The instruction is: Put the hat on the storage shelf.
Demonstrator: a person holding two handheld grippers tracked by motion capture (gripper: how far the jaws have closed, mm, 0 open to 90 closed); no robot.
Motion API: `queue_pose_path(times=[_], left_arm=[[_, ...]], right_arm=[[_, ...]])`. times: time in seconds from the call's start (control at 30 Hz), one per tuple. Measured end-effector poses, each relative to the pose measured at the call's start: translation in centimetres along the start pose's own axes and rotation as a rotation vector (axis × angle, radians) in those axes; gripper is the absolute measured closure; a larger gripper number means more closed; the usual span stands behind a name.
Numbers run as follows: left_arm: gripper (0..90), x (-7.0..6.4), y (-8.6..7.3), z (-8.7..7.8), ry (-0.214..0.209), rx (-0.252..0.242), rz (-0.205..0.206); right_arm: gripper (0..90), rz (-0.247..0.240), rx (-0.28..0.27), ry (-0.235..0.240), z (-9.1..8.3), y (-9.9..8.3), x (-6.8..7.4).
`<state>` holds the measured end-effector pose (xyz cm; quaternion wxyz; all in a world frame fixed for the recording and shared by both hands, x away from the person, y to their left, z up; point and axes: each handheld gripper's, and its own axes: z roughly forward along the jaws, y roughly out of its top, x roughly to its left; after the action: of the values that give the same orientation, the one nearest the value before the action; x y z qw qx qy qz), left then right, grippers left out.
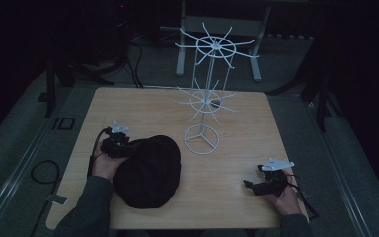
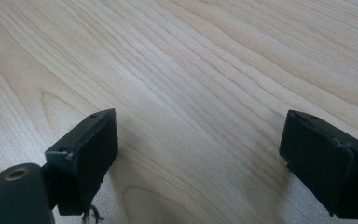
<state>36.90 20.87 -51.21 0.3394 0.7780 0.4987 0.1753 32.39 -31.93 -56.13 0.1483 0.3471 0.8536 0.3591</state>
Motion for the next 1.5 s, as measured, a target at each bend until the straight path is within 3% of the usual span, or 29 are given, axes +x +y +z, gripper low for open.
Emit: queue_pose_path(times=[0.23,0.4,0.6,0.73,1.07,1.5], left_arm=[[45.8,-0.2,-0.3,1.6,0.000,0.082,0.000],[51.9,0.0,-0.5,2.1,-0.016,0.115,-0.013],[70.0,-0.2,-0.5,1.9,-0.023,0.126,-0.004],[75.7,-0.4,-0.5,1.9,-0.018,0.122,-0.005],[76.0,0.8,-0.7,1.0,-0.059,0.071,-0.113],[75.7,1.4,0.4,-1.6,-0.054,-0.006,-0.132]], right_arm=[[11.3,0.000,0.000,0.000,0.0,0.0,0.0],[11.3,0.000,0.000,0.000,0.0,0.0,0.0],[11.3,0.000,0.000,0.000,0.0,0.0,0.0],[11.3,-0.001,0.000,0.000,0.0,0.0,0.0],[11.3,0.000,0.000,0.000,0.0,0.0,0.0],[11.3,0.000,0.000,0.000,0.0,0.0,0.0]])
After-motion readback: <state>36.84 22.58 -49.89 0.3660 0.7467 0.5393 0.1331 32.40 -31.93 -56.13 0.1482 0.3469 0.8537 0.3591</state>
